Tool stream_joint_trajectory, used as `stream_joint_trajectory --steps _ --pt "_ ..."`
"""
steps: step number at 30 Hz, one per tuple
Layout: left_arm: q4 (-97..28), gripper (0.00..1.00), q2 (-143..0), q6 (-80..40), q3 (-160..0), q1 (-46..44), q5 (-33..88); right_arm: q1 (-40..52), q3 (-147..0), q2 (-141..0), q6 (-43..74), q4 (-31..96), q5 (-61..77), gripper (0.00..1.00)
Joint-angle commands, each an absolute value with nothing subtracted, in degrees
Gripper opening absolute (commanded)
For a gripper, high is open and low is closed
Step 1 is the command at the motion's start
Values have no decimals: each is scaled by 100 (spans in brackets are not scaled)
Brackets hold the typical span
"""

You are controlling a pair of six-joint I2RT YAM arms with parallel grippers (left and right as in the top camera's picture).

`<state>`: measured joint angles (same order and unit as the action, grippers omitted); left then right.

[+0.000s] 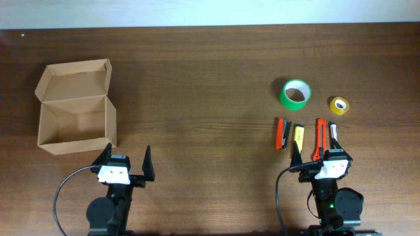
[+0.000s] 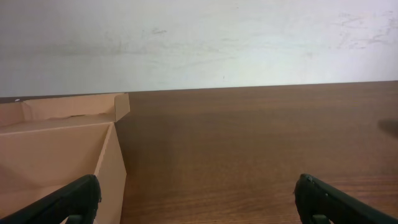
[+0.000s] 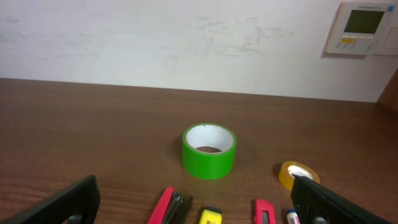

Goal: Pack container

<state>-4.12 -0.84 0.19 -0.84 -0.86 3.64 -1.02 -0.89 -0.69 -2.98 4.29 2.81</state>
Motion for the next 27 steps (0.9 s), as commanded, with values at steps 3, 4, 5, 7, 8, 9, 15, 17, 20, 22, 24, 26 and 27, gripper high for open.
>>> stream_joint_trajectory --steps 3,4,5,7,8,9,15,17,20,22,24,26,27 --pt "-432 100 -30 86 -47 -58 325 -80 -30 -21 -270 425 231 99" --pt "-432 100 -30 86 -47 -58 325 -80 -32 -21 -270 425 228 99" --pt "-432 100 -30 86 -47 -58 325 -80 -30 -21 -270 425 231 99" --pt "-432 100 -30 86 -47 -58 325 -80 -30 -21 -270 425 231 99" --pt "-432 100 -30 86 -47 -58 325 -80 -30 -21 -270 425 231 99" --pt "-432 100 -30 86 -47 -58 325 -80 -30 -21 -270 425 231 99" --pt "-432 100 -30 86 -47 -58 325 -80 -30 -21 -270 425 231 99" --pt "-432 100 -30 86 -47 -58 325 -80 -30 -21 -270 425 231 99" --pt "-432 100 -30 86 -47 -58 325 -80 -30 -21 -270 425 231 99" --pt "-434 100 -30 86 -47 -58 322 -80 -30 -21 -270 425 231 99" --pt "-432 100 -30 86 -47 -58 325 -80 -30 -21 -270 425 231 99" --pt "-429 100 -30 89 -47 -58 318 -80 -30 -21 -270 425 231 99" --pt "-429 99 -30 89 -47 -56 248 -80 -30 -21 -270 425 231 99"
